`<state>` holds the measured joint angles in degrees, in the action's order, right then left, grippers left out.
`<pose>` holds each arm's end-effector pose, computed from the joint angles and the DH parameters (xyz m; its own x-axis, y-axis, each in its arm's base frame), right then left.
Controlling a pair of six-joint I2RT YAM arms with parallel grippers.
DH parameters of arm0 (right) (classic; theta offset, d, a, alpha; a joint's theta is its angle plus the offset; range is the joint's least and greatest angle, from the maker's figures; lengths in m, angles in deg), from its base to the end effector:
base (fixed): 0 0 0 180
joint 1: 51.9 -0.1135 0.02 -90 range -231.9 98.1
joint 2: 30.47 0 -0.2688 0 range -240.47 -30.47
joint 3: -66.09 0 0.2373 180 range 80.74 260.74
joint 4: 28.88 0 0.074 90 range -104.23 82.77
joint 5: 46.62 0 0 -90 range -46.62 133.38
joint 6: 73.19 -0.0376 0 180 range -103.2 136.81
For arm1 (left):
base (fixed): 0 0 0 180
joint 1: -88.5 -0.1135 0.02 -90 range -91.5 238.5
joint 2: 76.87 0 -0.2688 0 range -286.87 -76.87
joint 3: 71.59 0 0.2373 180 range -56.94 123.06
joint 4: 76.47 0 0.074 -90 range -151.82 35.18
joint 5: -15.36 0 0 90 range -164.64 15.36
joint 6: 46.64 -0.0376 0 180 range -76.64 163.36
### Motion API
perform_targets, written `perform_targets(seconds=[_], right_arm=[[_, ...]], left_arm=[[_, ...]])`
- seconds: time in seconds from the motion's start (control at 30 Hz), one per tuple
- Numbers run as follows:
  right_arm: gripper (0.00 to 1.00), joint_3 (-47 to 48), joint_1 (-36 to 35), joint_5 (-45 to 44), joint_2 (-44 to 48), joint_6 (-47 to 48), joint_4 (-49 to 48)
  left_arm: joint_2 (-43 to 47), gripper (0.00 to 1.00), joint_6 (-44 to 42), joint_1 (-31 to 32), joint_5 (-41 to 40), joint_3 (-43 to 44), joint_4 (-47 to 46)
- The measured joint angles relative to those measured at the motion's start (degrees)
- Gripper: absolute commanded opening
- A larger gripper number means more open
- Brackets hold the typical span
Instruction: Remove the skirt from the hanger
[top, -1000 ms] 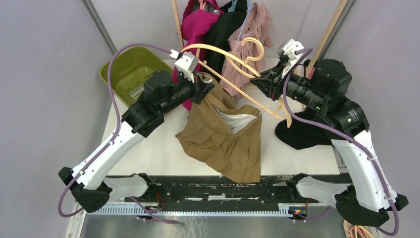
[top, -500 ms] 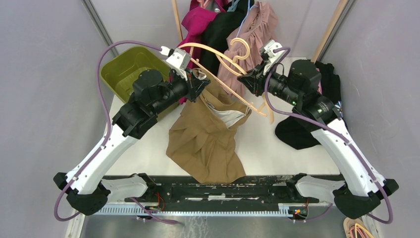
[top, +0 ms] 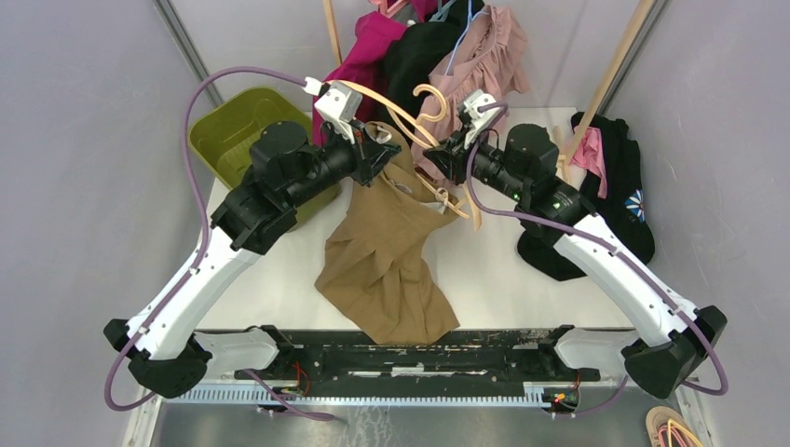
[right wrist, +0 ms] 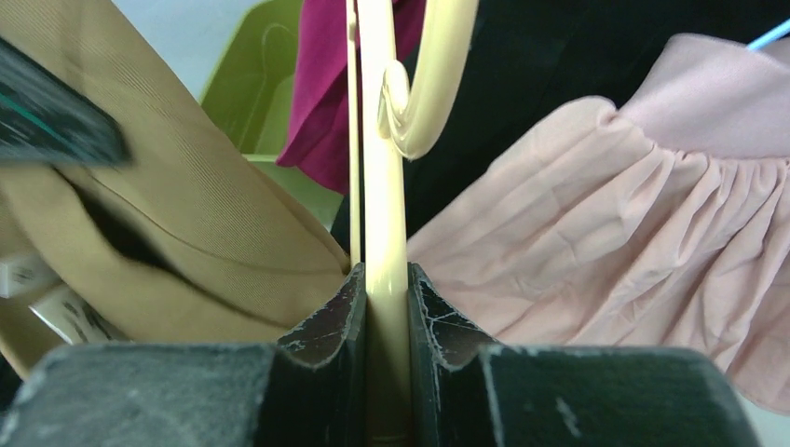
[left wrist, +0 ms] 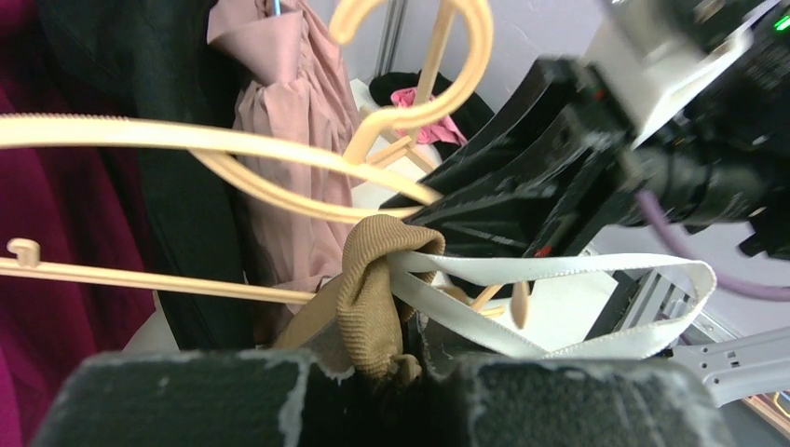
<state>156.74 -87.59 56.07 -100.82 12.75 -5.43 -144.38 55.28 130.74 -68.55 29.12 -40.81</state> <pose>0.2085 0.1600 0.4429 -0.0974 0.0151 -0.9951 -0.7423 0.6650 0.0827 0.1654 -0.1556 0.4870 -0.1854 -0.1091 -0.9766 0.7242 0.6565 -0.2108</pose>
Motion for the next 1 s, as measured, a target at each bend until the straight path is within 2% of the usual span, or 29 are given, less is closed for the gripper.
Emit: perform_targets(seconds=[0.2, 0.43, 0.67, 1.0], right_arm=[[0.01, -2.43, -0.96, -5.01, -1.11, 4.66, -0.87], [0.01, -2.82, -1.33, -9.25, -3.93, 8.85, -2.89], [0.01, -5.07, -2.25, -12.22, -7.58, 9.31, -5.79], [0.01, -6.19, -4.42, -14.51, -9.53, 7.61, -7.54]], left_arm=[[-0.11, 0.03, 0.02, 0.00, -0.02, 4.35, 2.86], [1.81, 0.03, 0.02, 0.00, -1.55, 4.74, 6.80], [2.19, 0.03, 0.02, 0.00, -3.17, 6.97, 9.09], [-3.58, 0.03, 0.00, 0.00, -4.02, 11.63, 8.83]])
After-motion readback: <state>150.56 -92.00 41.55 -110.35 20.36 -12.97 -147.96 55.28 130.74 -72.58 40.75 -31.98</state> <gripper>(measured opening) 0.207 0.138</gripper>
